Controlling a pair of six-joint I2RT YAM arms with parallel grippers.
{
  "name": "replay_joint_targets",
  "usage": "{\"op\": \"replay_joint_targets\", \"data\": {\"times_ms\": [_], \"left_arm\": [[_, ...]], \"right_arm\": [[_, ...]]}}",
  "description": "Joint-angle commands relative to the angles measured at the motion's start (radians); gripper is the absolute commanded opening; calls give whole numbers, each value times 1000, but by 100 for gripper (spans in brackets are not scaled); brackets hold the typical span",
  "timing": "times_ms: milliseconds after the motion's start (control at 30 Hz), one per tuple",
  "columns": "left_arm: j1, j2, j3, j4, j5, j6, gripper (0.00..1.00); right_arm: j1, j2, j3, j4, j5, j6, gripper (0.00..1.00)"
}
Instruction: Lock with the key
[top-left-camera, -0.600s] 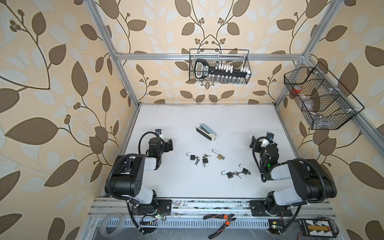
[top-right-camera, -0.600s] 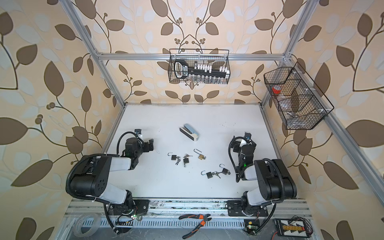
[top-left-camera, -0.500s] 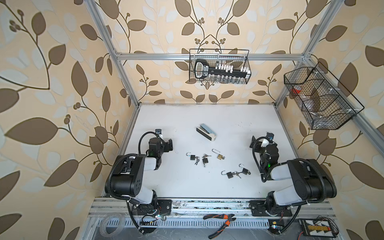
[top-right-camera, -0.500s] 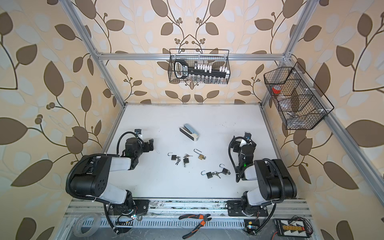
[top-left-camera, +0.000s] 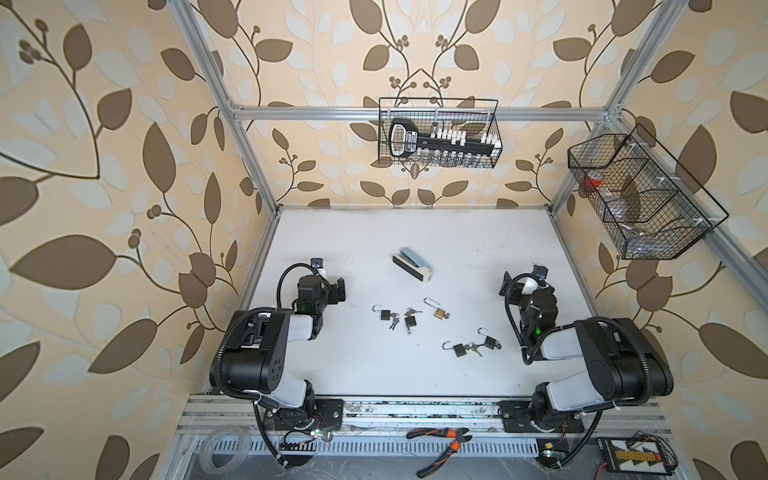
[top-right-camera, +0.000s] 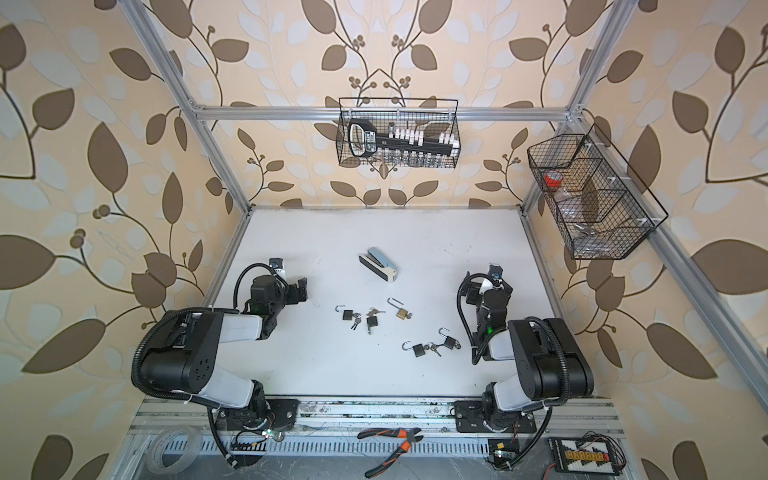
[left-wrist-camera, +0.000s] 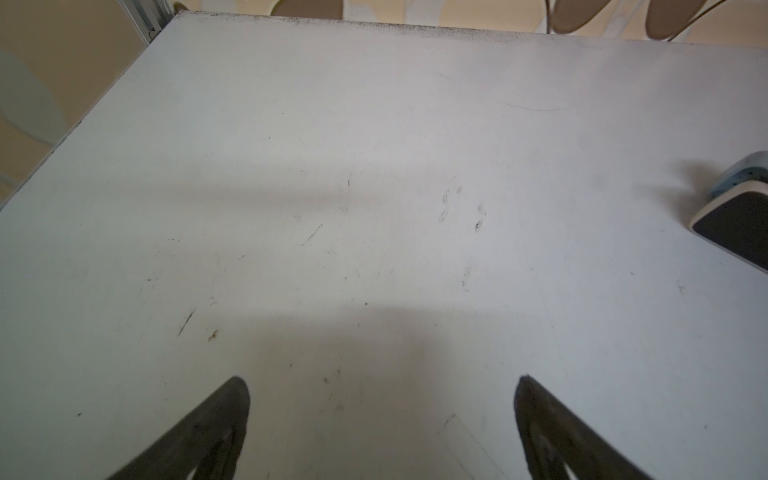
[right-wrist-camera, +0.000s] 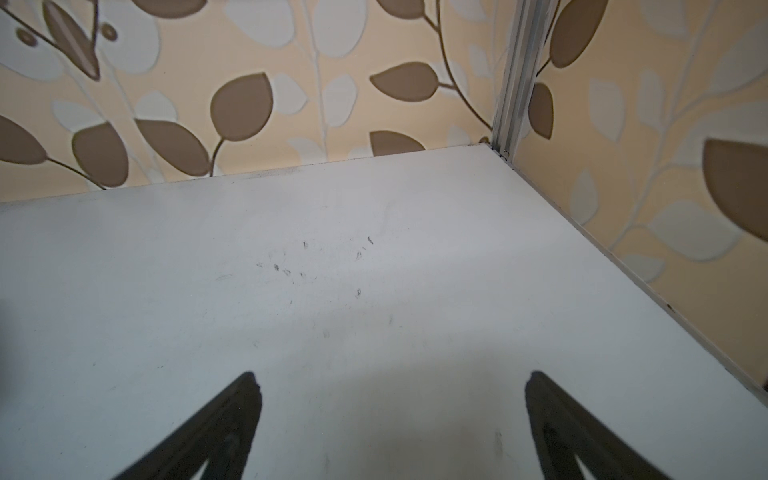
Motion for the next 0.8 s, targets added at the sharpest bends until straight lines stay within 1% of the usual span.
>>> {"op": "replay_joint_targets", "data": {"times_ms": [0, 67, 167, 233, 300, 333, 400, 433, 467, 500, 533, 600, 667, 700, 767], "left_arm": [[9, -14, 18, 14, 24, 7, 99], [6, -17, 10, 26, 14, 9, 99], [-16, -27, -11, 57, -28, 15, 99], [-48, -60, -40, 84, -62, 36, 99], [-96, -131, -64, 86, -115, 68, 99], [-125, -169, -60, 47, -156, 78, 99], [-170, -241, -39, -55, -203, 91, 99], [-198, -279, -23, -109, -236, 95, 99], [-224, -312, -11, -147, -261, 92, 99], [-246, -348, 1, -181, -279, 75, 99], [-260, -383, 11, -208, -271, 50, 99], [-265, -438, 30, -254, -222, -4, 99], [-265, -480, 62, -313, -223, -94, 99], [-265, -499, 87, -363, -244, -162, 99], [-265, -530, 158, -526, -327, -297, 99]], "right_arm": [[3, -6, 12, 26, 17, -8, 99], [3, -6, 12, 26, 17, -8, 99], [5, -7, 10, 28, 19, -8, 99], [24, -9, 6, 40, 63, -12, 99], [52, -26, 4, 33, 126, -21, 99], [56, -37, -3, 41, 111, -32, 99], [64, -53, -20, 62, 118, -40, 99], [69, -70, -15, 49, 136, -43, 99], [87, -101, 2, -2, 169, -53, 99], [108, -141, 29, -87, 182, -68, 99], [126, -178, 51, -146, 164, -99, 99], [156, -230, 85, -214, 151, -124, 99], [150, -285, 95, -230, 122, -27, 99], [141, -307, 98, -235, 75, 23, 99], [135, -344, 119, -296, -35, 79, 99]]}}
